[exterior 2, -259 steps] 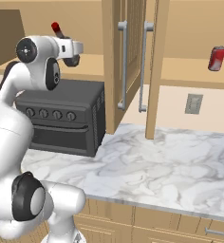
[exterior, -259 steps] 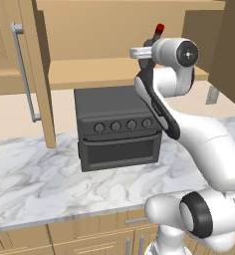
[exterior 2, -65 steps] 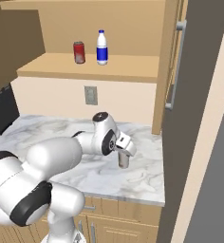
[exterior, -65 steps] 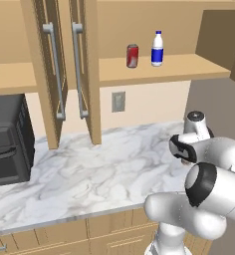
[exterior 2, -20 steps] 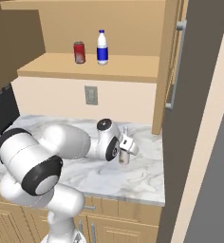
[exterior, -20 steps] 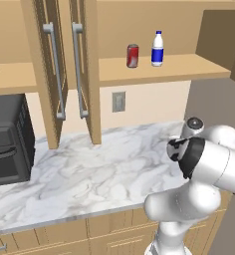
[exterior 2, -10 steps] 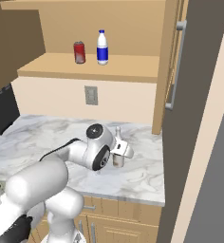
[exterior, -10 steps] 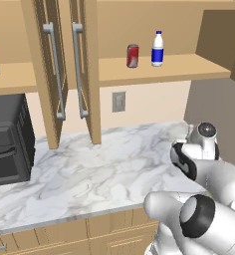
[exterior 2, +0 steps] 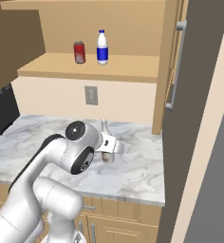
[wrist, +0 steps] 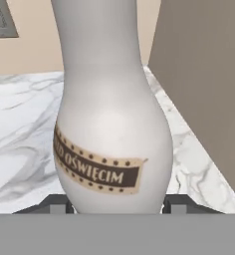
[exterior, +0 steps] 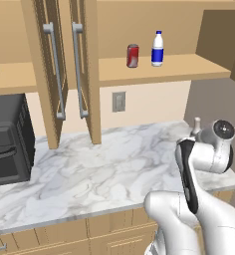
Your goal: Sort all alcoholic drinks to one cabinet, and non-alcoholic drinks to the other.
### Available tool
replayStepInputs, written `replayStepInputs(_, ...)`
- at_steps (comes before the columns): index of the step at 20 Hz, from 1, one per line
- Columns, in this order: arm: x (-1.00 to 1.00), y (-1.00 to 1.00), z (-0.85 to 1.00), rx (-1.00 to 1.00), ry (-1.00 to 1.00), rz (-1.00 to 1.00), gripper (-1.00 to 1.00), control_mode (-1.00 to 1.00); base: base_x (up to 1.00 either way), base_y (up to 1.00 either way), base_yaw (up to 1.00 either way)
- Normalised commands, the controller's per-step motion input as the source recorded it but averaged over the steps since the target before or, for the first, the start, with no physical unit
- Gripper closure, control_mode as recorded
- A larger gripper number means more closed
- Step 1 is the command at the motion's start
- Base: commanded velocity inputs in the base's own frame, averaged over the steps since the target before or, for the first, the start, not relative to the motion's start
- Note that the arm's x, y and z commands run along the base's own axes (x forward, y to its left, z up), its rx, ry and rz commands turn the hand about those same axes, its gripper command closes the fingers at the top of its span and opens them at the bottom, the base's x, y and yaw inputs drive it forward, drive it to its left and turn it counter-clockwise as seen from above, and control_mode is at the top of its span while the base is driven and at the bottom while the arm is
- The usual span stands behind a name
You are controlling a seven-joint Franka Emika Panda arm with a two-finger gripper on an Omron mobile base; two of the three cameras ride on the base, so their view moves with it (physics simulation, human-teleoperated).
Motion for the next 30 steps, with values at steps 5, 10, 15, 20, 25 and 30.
replayStepInputs(5, -0.16, 0.32, 0.89, 0.00, 0.00, 0.00, 1.00, -1.00, 0.00, 0.00, 0.00)
replayStepInputs(10, -0.23, 0.15, 0.90, 0.00, 0.00, 0.00, 1.00, -1.00, 0.00, 0.00, 0.00)
replayStepInputs(15, -0.39, 0.04, 0.76, 0.01, 0.00, 0.00, 1.00, -1.00, 0.00, 0.00, 0.00)
replayStepInputs(20, -0.35, 0.00, 0.39, 0.03, 0.00, 0.01, 1.00, -1.00, 0.00, 0.00, 0.00)
replayStepInputs(25, -0.22, 0.02, 0.11, 0.04, 0.02, 0.05, 1.00, -1.00, 0.00, 0.00, 0.00)
replayStepInputs(30, -0.03, 0.17, 0.00, 0.00, 0.03, 0.03, 1.00, 1.00, -0.03, 0.05, 0.00)
